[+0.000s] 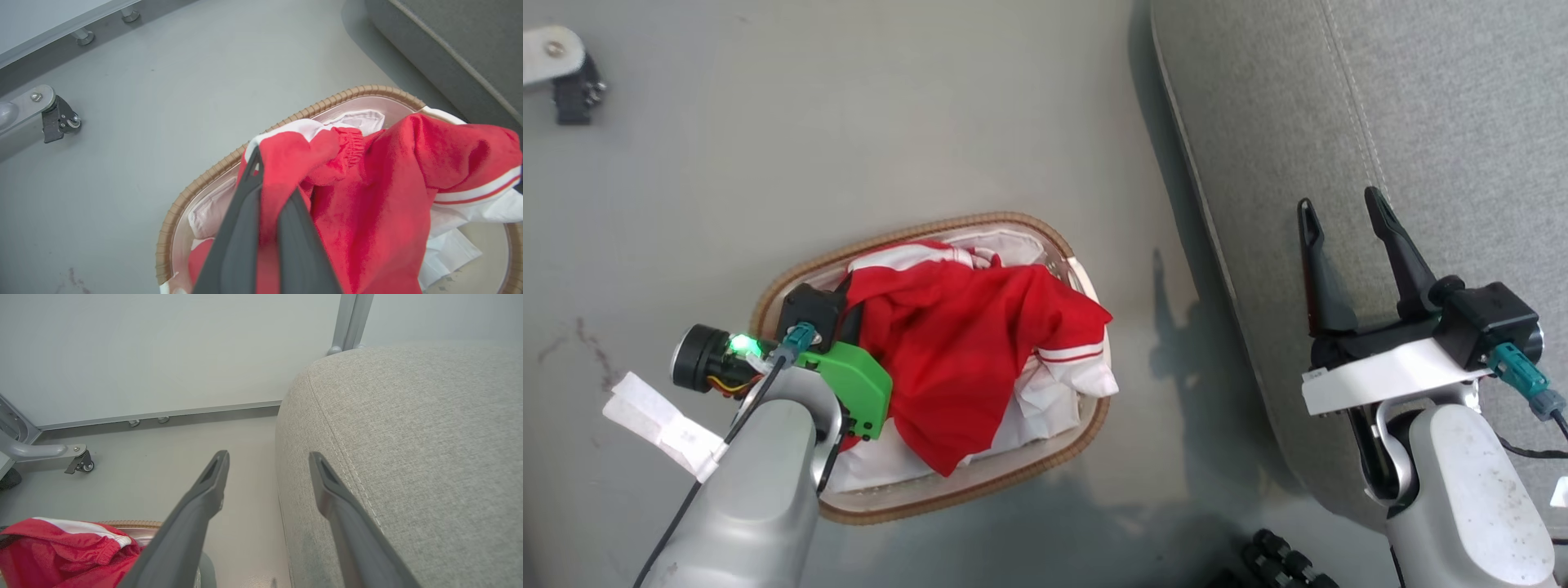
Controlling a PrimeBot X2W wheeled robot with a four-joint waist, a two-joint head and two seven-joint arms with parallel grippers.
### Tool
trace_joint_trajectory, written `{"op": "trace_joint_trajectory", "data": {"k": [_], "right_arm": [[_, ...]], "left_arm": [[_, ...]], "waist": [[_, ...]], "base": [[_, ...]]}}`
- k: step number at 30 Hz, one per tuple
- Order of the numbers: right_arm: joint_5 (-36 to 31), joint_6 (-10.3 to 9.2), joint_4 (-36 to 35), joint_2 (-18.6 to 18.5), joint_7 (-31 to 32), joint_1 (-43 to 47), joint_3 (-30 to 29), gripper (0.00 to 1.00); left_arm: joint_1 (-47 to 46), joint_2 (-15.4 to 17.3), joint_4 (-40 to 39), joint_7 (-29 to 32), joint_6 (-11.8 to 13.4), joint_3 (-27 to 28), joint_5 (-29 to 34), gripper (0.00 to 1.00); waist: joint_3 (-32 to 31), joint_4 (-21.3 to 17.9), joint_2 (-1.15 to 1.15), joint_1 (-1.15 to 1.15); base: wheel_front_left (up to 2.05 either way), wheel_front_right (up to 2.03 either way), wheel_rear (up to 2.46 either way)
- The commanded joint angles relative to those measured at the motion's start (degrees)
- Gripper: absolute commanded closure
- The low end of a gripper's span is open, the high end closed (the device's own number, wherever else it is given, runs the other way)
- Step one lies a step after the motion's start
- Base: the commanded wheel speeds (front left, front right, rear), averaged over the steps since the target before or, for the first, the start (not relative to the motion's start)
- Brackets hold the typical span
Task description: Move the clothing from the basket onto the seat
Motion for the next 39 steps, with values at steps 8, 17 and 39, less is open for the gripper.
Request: {"op": "trace_joint_trajectory", "data": {"k": [8,17,39], "right_arm": [[-3.0,-0.06,1.17,-0.23,-0.26,4.11,-1.51,0.0],[-5.43,-0.06,2.01,-0.23,-0.26,7.78,-1.83,0.0],[-7.13,-0.06,2.01,-0.2,-0.26,12.12,1.19,0.0]], "left_arm": [[1.98,1.87,-10.3,-0.21,-0.39,-2.04,-1.09,1.0],[-2.02,4.54,-17.24,-0.22,-0.43,-9.77,-2.38,1.0],[-20.5,10.63,-25.09,1.73,-0.37,-28.06,-11.34,1.0]], "waist": [[-12.84,6.29,0.0,0.0],[-21.66,8.07,0.0,0.0],[-33.98,9.57,0.0,0.0]], "base": [[0.0,0.0,0.0],[0.0,0.0,0.0],[0.0,0.0,0.0]]}}
